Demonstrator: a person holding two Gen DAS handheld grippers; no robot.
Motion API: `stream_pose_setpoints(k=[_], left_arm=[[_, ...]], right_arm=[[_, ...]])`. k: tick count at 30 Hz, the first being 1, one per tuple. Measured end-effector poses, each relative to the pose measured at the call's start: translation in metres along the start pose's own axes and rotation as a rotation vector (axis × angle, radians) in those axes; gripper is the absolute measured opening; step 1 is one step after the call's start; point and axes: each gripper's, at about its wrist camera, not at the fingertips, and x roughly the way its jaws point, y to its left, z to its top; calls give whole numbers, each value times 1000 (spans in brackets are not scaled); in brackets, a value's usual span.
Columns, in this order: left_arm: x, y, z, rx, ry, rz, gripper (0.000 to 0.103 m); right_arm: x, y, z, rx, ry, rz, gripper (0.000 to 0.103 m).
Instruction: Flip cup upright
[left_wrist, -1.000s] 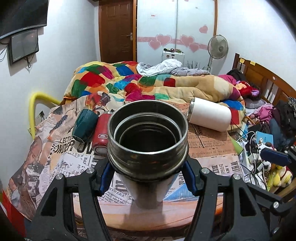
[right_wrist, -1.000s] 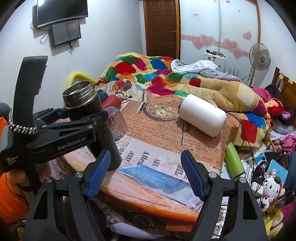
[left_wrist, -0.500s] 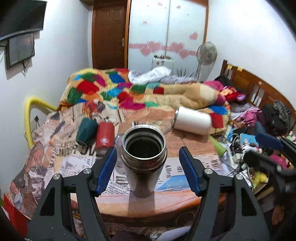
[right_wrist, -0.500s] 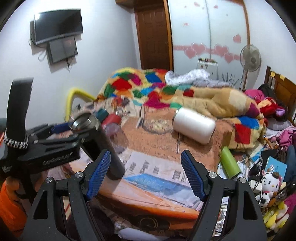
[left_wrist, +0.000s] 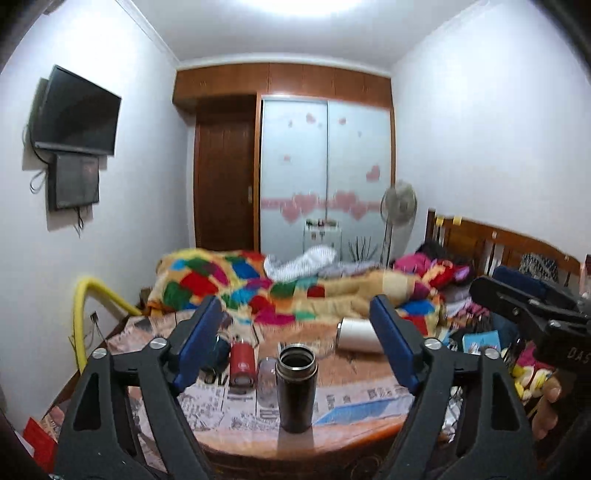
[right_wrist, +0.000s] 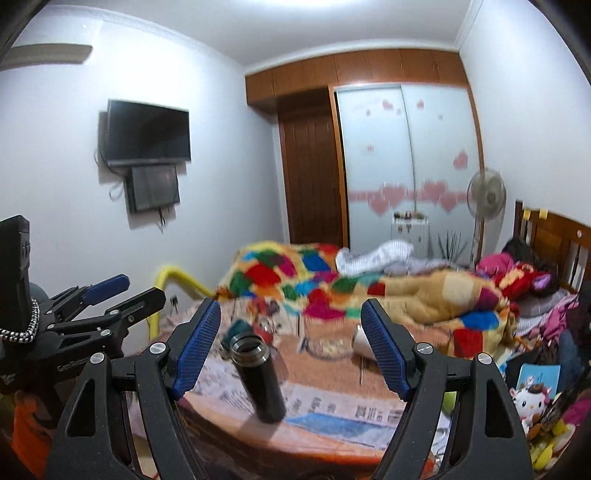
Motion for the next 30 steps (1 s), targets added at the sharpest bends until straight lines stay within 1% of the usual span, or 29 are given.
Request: stream_pose_setpoints(k=[3, 4, 5, 9, 10, 11, 13, 17, 30], left_arm=[[-22, 2, 2, -7, -48, 11, 91], [-28, 2, 1, -9, -58, 16, 91], [-32, 2, 1, -10, -65, 19, 93], [-45, 5, -2, -14, -82, 35, 100], [-47, 4, -3, -16, -83, 39, 101], [-49, 5, -4, -18, -84, 43, 103], [-52, 5, -7, -26, -81, 53, 103], [-49, 6, -11, -35, -65, 57, 103], [-44, 6, -19, -43, -41, 63, 103]], right_arm=[[-16, 9, 1, 15, -48, 2, 77], [-19, 12, 0, 18, -58, -1, 79], [-22, 15, -1, 20, -71, -8, 81], [-30, 22, -2, 10, -96, -30, 83], [-30, 25, -2, 5, -97, -35, 85], [-31, 24, -3, 1, -98, -39, 91], [-35, 25, -4, -6, -104, -52, 98], [-36, 28, -8, -17, -106, -66, 103], [-37, 31, -16, -39, -63, -68, 103]])
